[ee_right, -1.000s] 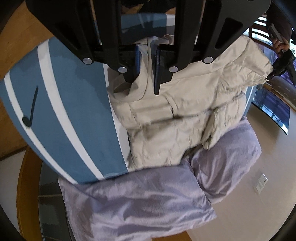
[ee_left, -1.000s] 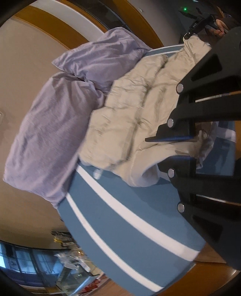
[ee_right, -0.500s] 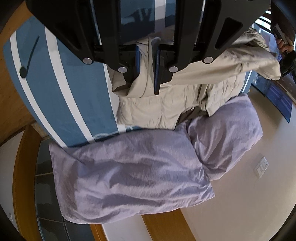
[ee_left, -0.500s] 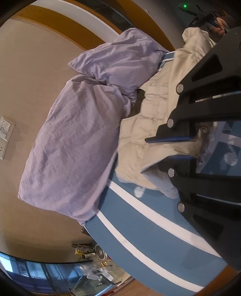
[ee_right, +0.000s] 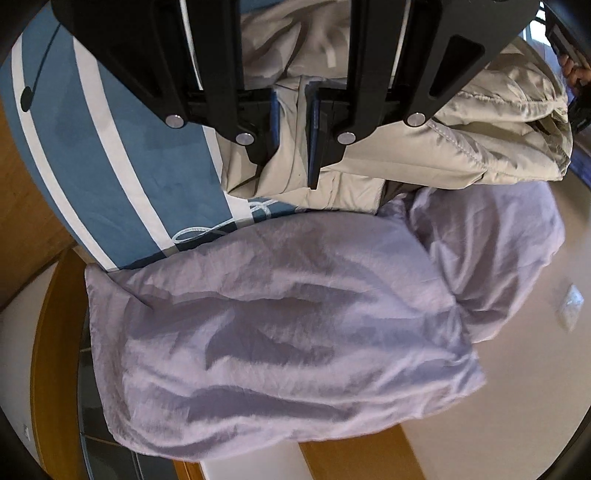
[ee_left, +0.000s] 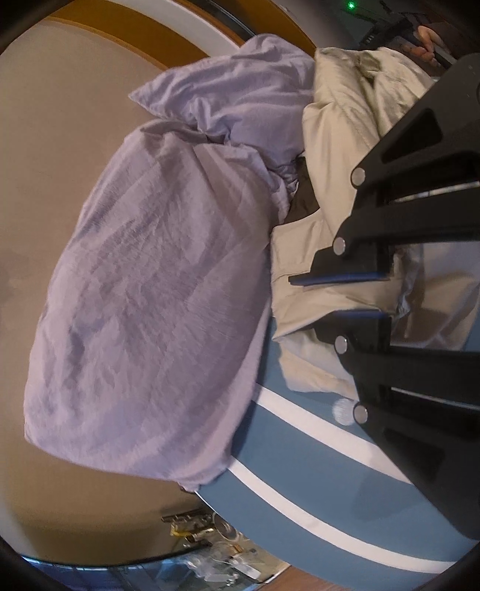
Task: Fold large clothes
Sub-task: 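Lay the hem over the collar with both tools and release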
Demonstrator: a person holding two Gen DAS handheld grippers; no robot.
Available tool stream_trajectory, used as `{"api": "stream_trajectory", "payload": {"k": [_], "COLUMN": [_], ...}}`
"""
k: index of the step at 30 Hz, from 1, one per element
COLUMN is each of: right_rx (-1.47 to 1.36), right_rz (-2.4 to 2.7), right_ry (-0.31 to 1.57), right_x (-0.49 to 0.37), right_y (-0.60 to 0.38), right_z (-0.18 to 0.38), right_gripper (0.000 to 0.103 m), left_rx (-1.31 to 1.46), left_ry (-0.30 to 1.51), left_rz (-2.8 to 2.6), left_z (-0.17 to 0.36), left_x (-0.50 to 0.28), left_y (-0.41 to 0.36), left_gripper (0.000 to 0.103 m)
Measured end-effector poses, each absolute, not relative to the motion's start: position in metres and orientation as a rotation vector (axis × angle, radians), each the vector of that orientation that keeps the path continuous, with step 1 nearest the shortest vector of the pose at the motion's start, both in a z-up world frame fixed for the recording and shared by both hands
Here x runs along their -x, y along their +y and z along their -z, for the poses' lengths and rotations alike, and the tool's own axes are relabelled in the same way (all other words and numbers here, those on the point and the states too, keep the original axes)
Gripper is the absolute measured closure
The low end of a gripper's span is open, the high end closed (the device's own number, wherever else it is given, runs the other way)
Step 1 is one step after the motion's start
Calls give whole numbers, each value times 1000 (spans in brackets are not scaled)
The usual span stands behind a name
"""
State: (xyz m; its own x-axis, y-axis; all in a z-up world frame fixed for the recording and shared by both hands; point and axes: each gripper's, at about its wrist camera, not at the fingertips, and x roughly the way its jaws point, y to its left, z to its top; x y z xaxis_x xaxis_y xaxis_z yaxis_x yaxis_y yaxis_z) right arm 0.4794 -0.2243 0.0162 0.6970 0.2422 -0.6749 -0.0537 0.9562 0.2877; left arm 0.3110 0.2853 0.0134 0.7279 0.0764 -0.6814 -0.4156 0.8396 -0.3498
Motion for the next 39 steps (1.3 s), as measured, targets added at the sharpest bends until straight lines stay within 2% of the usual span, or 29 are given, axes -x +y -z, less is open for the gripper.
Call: {"api": "stream_trajectory", "payload": {"k": [16,22,25,27,28,29,30,31,32,39], "right_rx": [-233,-251,-268,-280,-287,-292,-292,-294,-301,-291], "right_rz": [-65,-32,-29,-34,-31,-16,-4,3,-1,-151], "right_ry": [919,969,986,989,982,959,935,907,884,880], "right_x": [-569,-587,-586,-582,-579,-574,-571,-567,-561,-547], "right_y": [-197,-194,-195,-200,-203,-208,-211,-216,-220,-192], "right_z": [36,53,55,50,46,38,32,25,16,-3], "right_gripper": [90,90,83,74,58,40,32,24,23,23], "left_rx": [536,508,494,494,496,497,483,465,449,405], "left_ry": [833,872,892,896,893,884,860,836,811,780], "left_rz": [-332,-370,-378,-369,-366,-368,-387,-407,-422,-346], "left_z": [55,70,72,70,68,64,57,49,42,11], "left_x": [-403,-423,-427,-428,-427,-426,-423,-420,-418,-407], "left_y": [315,316,313,313,312,312,313,314,313,290], "left_gripper": [91,87,84,73,68,54,34,25,20,20]}}
